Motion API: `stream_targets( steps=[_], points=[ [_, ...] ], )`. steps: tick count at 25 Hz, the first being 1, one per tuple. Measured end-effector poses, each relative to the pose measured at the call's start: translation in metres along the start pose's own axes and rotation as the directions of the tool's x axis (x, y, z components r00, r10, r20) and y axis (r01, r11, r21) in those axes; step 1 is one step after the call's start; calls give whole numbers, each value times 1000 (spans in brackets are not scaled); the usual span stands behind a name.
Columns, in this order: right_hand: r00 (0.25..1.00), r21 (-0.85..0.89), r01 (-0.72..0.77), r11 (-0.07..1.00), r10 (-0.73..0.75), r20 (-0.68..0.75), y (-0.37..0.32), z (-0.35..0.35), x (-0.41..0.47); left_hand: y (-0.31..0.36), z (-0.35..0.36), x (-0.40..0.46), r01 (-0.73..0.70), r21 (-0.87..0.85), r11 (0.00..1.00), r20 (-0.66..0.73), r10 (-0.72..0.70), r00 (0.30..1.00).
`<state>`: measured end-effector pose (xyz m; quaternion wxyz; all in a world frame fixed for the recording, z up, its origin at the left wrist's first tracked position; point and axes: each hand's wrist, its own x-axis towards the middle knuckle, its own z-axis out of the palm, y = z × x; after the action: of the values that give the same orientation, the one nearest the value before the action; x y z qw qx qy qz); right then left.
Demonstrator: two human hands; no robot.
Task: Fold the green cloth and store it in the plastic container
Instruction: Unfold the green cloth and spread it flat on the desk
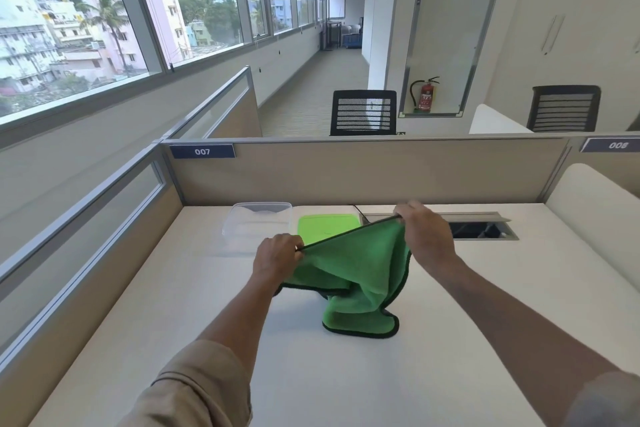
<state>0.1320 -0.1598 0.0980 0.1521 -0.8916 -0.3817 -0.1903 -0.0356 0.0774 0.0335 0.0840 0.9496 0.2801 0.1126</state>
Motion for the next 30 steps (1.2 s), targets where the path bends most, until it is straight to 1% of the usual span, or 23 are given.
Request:
stream_targets(
  steps=[4, 8, 11, 14, 18, 20, 23, 25, 26, 28, 30],
  points=[
    [994, 9, -22, 1000, 23, -107, 16, -15, 18, -20, -26, 8, 98, -37, 994, -75, -101, 992],
    [981, 33, -20, 999, 26, -190, 23, -32, 34, -17, -58, 20, 121, -68, 990, -221, -133, 966],
    [964, 40, -28, 999, 37, -262, 25, -45, 48, -7, -86, 36, 97, -98, 990, -338, -124, 933],
    [944, 52, -36, 998, 51, -327, 28, -56, 60, -6, -110, 48, 42, -150, 988, -443, -106, 890],
    [888, 92, -29, 995, 68, -455, 29, -72, 58, -1, -128, 41, -32, -121, 992, -586, -45, 809],
    [868, 127, -33, 991, 91, -489, 27, -75, 43, -2, -127, 28, -64, -131, 989, -622, -32, 782],
    [872, 186, -54, 981, 137, -470, 27, -65, -1, -17, -111, -3, -178, -172, 969, -625, 33, 780],
    [897, 214, -86, 973, 170, -409, 30, -48, -41, -31, -89, -31, -272, -218, 937, -577, 101, 810],
    [913, 222, -112, 969, 188, -362, 33, -38, -62, -36, -75, -47, -287, -251, 924, -532, 116, 839],
    [943, 235, -178, 955, 234, -237, 41, -16, -102, -46, -45, -81, -254, -315, 914, -420, 106, 902],
    [948, 252, -265, 931, 299, -107, 51, 3, -136, -54, -15, -112, -173, -388, 905, -303, 52, 952]
  ],
)
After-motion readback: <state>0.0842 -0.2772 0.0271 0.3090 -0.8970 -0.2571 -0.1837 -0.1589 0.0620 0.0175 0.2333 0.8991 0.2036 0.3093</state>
